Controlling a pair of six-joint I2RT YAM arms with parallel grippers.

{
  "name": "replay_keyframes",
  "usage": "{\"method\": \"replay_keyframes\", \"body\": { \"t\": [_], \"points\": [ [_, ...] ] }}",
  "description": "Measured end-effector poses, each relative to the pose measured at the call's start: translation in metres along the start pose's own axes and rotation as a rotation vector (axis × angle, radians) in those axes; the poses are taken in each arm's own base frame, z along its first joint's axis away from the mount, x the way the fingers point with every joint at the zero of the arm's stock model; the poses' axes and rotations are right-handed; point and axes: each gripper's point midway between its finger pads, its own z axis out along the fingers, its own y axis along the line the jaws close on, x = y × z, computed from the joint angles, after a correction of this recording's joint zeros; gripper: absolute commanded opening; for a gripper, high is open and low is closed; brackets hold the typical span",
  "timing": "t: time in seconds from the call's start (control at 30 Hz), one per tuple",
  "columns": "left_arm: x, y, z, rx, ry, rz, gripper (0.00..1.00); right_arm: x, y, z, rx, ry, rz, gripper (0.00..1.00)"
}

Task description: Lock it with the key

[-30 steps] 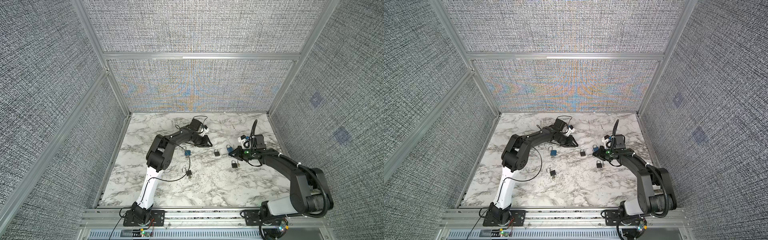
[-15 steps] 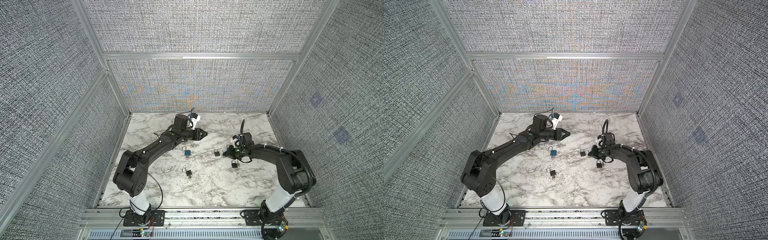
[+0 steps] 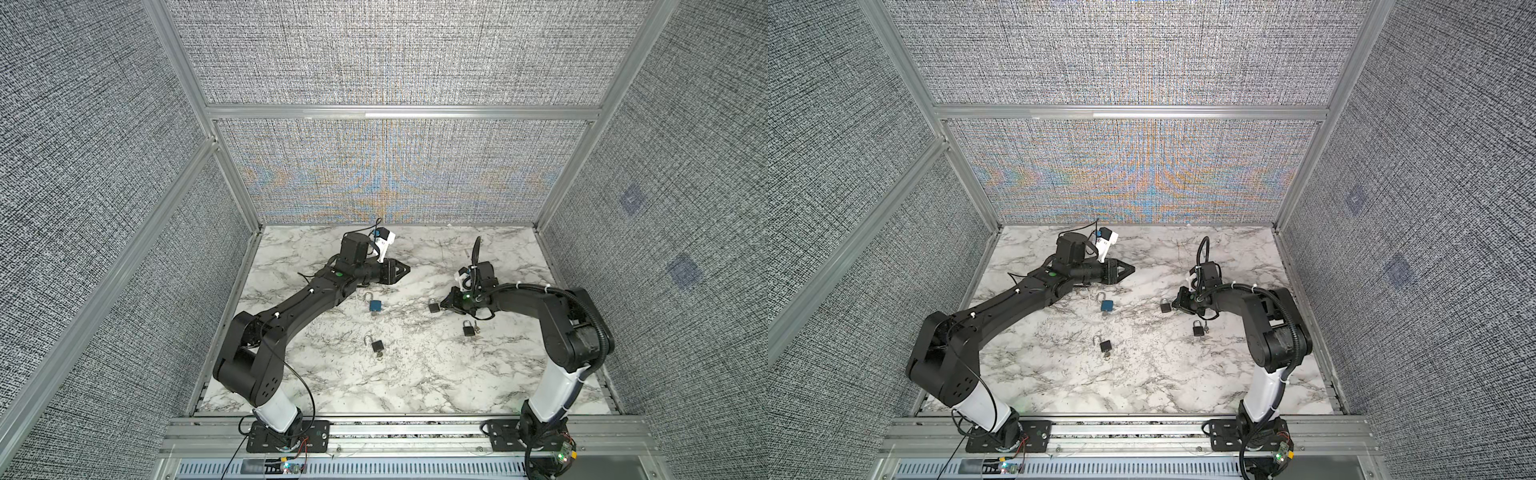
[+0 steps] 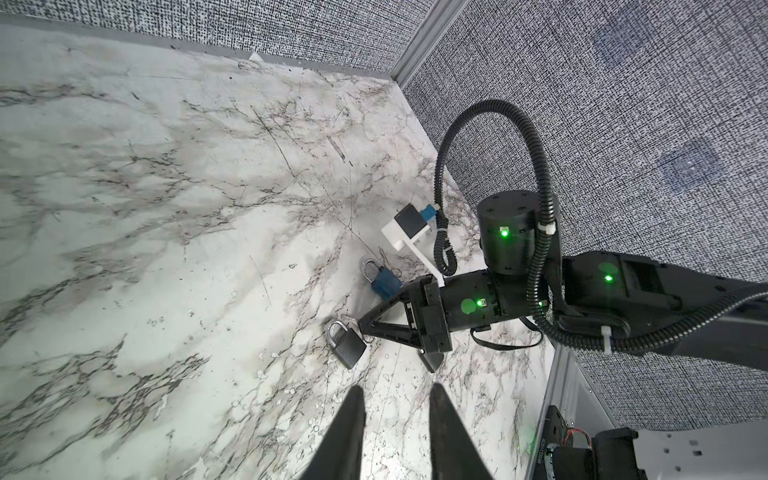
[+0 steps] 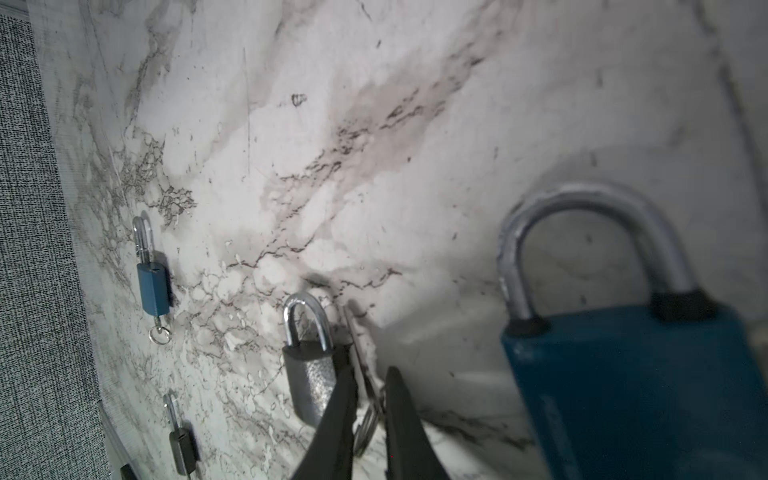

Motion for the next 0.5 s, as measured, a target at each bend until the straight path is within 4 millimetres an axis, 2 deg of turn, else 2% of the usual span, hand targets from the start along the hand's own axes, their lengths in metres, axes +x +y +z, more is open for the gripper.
{"method": "replay_keyframes", "body": {
  "t": [0.3, 0.5],
  "points": [
    [0.007, 0.005, 0.001, -0.008, 0.012, -0.011, 0.3, -0.007, 0.008, -0.019, 0.028, -0.047, -0.04, 0.22],
    [0.017, 0.013, -0.007, -0.035, 0.009, -0.022, 0.29, -0.003, 0.025, -0.039, 0.077, -0.081, -0.113, 0.22]
  ]
}}
